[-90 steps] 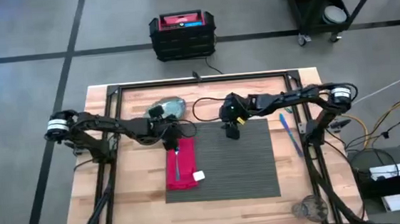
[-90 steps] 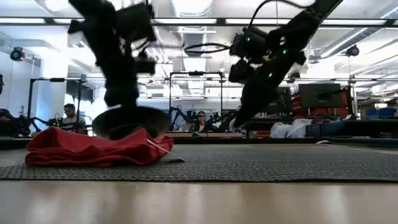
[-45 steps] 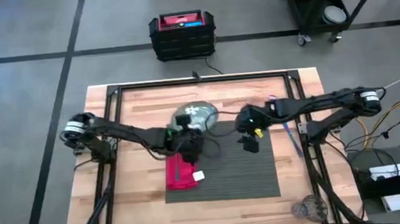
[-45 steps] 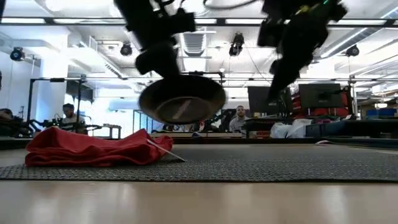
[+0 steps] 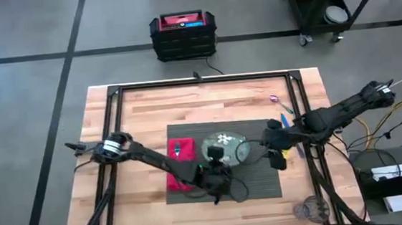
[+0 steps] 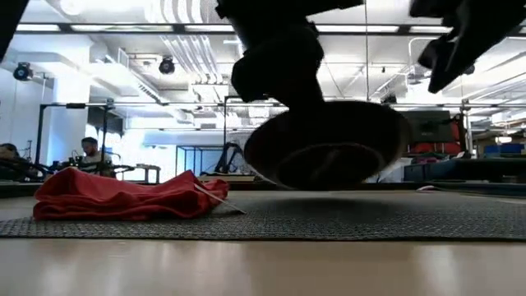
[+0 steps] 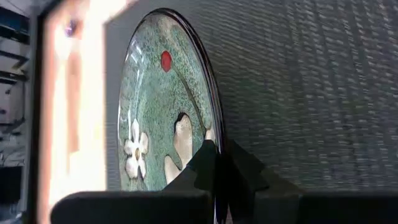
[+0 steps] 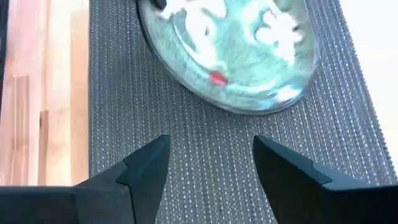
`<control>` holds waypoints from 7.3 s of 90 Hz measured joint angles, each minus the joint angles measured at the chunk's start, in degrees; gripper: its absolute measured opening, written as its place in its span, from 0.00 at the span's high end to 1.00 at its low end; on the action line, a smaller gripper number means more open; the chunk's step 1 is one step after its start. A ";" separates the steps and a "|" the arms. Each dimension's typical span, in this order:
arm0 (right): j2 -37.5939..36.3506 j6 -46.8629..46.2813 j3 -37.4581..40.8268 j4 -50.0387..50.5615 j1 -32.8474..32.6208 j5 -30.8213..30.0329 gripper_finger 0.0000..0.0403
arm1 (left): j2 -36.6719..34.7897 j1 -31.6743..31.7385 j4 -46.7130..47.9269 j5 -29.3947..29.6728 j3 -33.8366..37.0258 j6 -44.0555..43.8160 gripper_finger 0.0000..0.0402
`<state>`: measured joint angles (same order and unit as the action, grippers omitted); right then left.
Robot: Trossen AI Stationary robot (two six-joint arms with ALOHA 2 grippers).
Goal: Set table place
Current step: Put the green plate in the center of the gray table mat, then adjust the gray table mat on the table, then move the blue glass to the top right of the gray table mat
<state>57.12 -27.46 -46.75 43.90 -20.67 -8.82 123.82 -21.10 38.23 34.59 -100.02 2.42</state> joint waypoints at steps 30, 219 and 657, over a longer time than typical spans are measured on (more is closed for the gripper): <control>2.17 -1.49 1.18 -3.52 -5.06 -3.85 0.42 | 4.33 -0.94 1.32 1.81 -1.60 -4.76 0.98; 36.92 6.93 0.09 -24.28 5.94 0.05 0.44 | -41.26 -3.60 -8.65 -22.16 60.30 -34.89 0.81; 17.95 -41.55 -31.73 29.28 -21.43 14.87 0.39 | -57.17 8.55 -19.29 -11.67 59.69 -15.32 0.81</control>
<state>75.07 -69.02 -78.48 73.17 -42.10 6.06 66.65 -12.56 18.94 22.92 -40.34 -12.90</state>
